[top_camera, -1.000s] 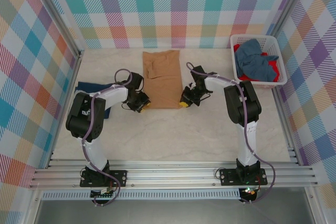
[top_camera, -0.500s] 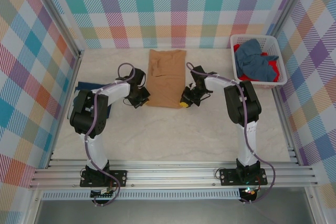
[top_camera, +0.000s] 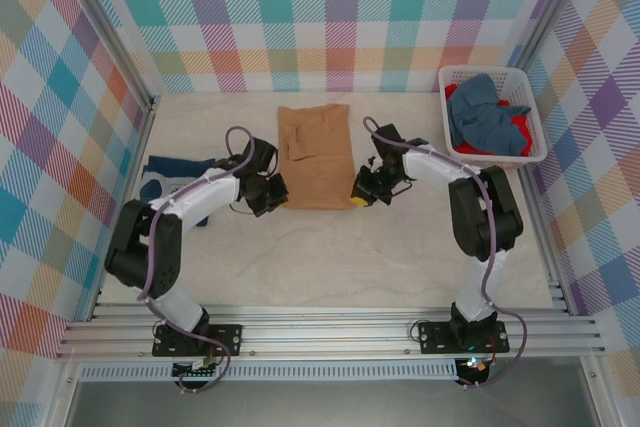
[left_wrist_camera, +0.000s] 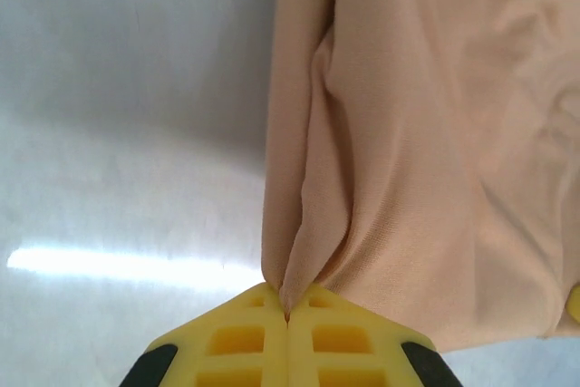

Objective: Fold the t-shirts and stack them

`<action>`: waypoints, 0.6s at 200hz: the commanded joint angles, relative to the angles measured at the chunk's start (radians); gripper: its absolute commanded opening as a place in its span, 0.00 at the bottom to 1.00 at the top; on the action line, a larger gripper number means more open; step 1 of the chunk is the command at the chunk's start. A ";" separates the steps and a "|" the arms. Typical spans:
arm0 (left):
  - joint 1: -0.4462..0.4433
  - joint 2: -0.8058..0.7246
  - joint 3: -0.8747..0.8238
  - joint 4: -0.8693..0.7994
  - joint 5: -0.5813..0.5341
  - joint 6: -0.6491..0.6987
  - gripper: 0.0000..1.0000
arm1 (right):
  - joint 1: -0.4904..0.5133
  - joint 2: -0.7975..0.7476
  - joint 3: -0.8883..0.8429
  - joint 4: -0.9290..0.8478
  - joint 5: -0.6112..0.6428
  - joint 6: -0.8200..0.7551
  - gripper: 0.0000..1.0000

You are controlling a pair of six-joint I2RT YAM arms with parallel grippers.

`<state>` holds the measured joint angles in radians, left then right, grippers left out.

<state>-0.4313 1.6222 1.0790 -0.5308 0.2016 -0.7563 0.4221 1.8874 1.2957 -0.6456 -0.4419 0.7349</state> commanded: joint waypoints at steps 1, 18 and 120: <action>-0.065 -0.106 -0.072 -0.100 0.064 0.022 0.00 | 0.022 -0.117 -0.106 -0.087 -0.015 -0.047 0.00; -0.123 -0.207 -0.117 -0.162 0.068 0.014 0.00 | 0.040 -0.220 -0.188 -0.129 -0.042 -0.065 0.00; -0.238 -0.630 -0.170 -0.314 0.066 -0.141 0.00 | 0.107 -0.572 -0.202 -0.421 -0.124 -0.049 0.00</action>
<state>-0.6609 0.9722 0.8585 -0.7891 0.3134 -0.8608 0.5308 1.3144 1.0180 -0.9707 -0.5728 0.6918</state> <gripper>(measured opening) 0.049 0.041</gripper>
